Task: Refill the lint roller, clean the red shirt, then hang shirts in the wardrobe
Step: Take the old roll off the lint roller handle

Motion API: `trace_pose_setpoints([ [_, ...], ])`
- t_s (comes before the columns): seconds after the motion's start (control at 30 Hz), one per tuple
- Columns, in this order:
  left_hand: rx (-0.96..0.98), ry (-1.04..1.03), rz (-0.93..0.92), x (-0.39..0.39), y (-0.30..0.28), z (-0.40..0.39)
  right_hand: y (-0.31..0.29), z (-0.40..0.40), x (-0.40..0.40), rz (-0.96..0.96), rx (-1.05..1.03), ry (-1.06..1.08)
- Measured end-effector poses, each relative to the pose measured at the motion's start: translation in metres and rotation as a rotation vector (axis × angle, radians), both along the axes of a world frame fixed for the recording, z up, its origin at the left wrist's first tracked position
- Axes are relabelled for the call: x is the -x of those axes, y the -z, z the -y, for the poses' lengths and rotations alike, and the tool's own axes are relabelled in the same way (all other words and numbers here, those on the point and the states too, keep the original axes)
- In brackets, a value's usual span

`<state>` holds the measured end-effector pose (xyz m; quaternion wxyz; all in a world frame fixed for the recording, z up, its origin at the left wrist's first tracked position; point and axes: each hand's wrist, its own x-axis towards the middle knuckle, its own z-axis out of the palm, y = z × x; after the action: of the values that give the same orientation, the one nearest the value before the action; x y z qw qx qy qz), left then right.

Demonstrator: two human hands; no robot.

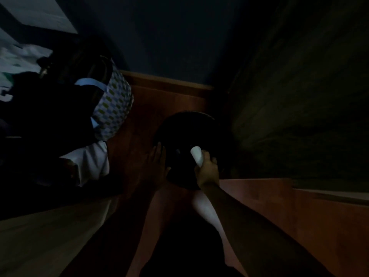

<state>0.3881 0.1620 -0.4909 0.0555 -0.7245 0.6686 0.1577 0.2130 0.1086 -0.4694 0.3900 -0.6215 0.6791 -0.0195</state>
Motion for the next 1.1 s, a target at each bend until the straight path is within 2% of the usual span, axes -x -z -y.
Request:
trace_pose_setpoints([
  [0.1,0.007,-0.057,-0.029,-0.001,0.011,0.012,0.022,0.008,-0.005,0.010,0.001,-0.006],
  [0.23,-0.117,-0.016,-0.054,-0.002,0.021,0.020,0.036,0.012,-0.007,0.019,-0.020,-0.031],
  [0.3,-0.084,-0.004,-0.032,-0.002,0.023,0.019,0.039,0.012,-0.005,0.022,-0.016,-0.053],
  [0.43,-0.078,0.010,0.031,-0.003,0.006,0.007,0.019,0.003,0.003,0.031,-0.032,-0.064],
  [0.5,-0.094,-0.029,-0.025,-0.009,-0.020,-0.003,-0.011,-0.003,0.005,0.019,-0.042,-0.091],
  [0.57,-0.106,-0.084,-0.082,-0.012,-0.058,-0.015,-0.054,-0.011,0.006,-0.019,-0.036,-0.113],
  [0.7,-0.087,-0.220,-0.133,-0.011,-0.180,-0.033,-0.158,-0.036,0.005,-0.059,-0.015,-0.250],
  [0.9,0.003,-0.386,0.020,-0.017,-0.381,-0.045,-0.347,-0.053,-0.010,-0.075,0.078,-0.297],
  [1.1,0.257,-0.386,0.063,-0.006,-0.547,-0.010,-0.505,-0.025,-0.011,0.067,0.395,-0.337],
])
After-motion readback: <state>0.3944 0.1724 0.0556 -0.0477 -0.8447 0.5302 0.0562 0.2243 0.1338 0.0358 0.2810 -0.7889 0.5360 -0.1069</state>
